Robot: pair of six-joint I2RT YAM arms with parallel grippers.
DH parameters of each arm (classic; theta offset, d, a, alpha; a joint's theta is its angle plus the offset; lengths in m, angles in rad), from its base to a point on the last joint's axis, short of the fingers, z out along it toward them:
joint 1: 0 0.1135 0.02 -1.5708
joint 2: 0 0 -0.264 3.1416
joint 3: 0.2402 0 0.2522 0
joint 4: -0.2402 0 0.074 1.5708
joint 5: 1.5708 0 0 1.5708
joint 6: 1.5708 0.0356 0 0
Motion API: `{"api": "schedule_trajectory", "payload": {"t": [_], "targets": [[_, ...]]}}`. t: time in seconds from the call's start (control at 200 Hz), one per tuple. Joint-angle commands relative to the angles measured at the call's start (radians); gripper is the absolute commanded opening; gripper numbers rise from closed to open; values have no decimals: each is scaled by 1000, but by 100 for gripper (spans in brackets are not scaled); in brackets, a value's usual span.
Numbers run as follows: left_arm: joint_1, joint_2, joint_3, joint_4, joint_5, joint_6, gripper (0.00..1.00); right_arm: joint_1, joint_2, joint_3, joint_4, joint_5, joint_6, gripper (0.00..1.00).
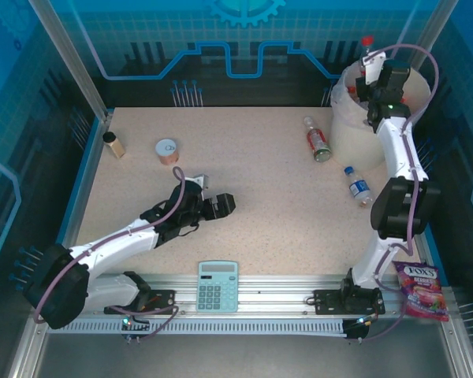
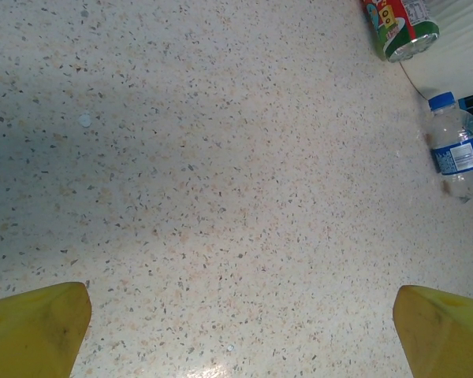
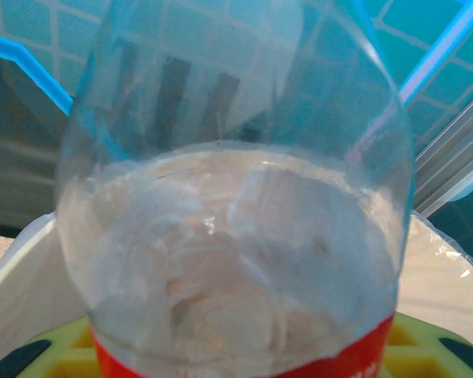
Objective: Put the plastic bottles in the bin
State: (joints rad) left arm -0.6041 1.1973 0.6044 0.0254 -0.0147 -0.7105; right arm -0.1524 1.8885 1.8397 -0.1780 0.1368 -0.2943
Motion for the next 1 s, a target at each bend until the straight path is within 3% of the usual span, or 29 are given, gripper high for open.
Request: {"api": "schedule_trajectory", "payload": {"t": [0.0,0.185,0.44,0.535,0.835,0.996], "targets": [[6,-14,-4,-14,-19,-17,99,-43,66,63,-163,-38,62,46],[5,-10,1,-16,-17,-17,99,-56,161,228,-322,-48,93,67],[6,-4,-2,-8,-13,-17,99,-59,233,378,-418,-55,125,75],[5,0,-3,-4,-11,-20,99,-59,243,415,-444,-55,137,83],[5,-5,-9,-10,-18,-12,99,-54,178,458,-455,-59,148,85],[5,10,-12,10,-13,-17,99,-54,162,497,-457,-51,144,77]]}}
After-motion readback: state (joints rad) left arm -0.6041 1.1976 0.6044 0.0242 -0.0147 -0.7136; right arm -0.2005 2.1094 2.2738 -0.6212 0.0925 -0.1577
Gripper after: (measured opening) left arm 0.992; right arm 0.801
